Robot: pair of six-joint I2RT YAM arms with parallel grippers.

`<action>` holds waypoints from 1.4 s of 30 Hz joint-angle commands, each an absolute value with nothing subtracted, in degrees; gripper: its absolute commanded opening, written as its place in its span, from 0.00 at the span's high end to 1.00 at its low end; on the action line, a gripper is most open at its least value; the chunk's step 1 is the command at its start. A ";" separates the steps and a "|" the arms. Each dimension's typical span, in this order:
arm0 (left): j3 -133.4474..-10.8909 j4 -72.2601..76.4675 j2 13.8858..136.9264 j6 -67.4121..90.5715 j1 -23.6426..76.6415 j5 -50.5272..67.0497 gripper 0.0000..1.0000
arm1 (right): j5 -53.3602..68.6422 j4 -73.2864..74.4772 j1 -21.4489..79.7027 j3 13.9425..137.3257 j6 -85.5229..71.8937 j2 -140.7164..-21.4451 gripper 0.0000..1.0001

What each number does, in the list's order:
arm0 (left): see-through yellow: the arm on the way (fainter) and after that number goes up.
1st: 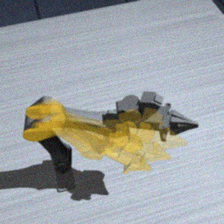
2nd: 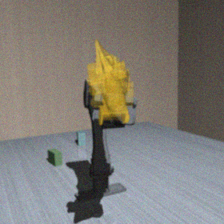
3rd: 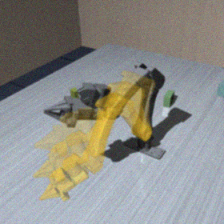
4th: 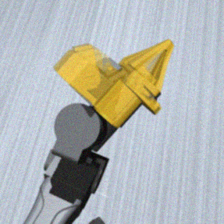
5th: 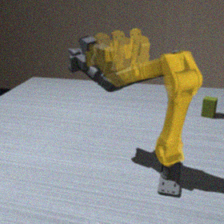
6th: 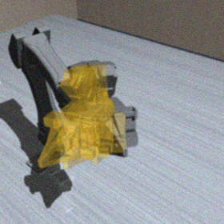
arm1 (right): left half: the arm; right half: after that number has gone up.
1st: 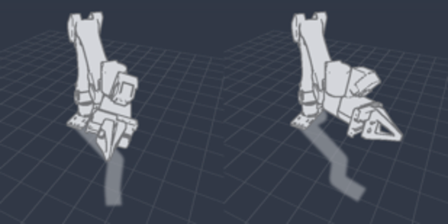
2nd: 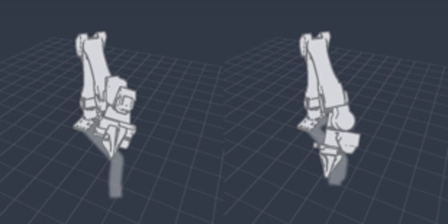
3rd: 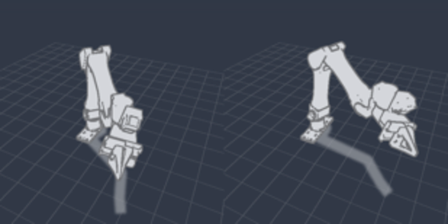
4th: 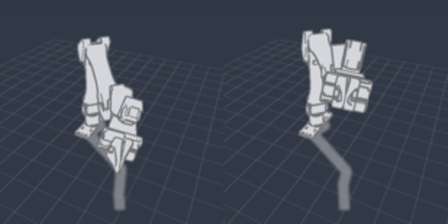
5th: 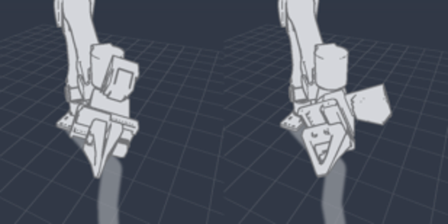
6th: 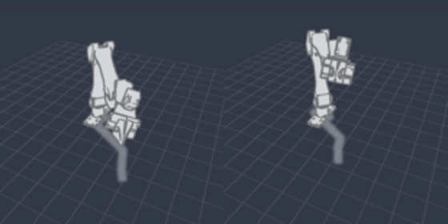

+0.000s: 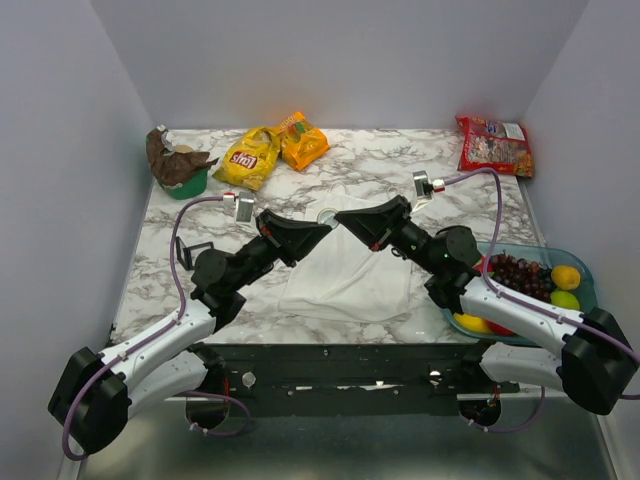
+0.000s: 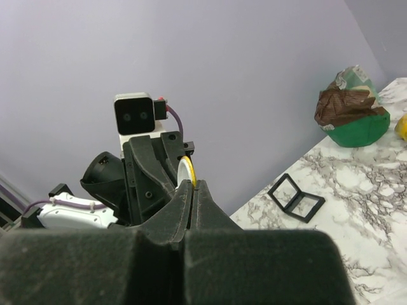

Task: Pin the brooch onto the clothing

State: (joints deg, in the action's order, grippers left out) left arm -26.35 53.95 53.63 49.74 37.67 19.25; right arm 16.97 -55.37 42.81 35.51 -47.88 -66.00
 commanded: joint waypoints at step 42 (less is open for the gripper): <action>-82.69 -39.19 96.49 6.15 42.01 -5.53 1.00 | -3.43 4.48 29.81 41.30 -36.56 -60.79 0.08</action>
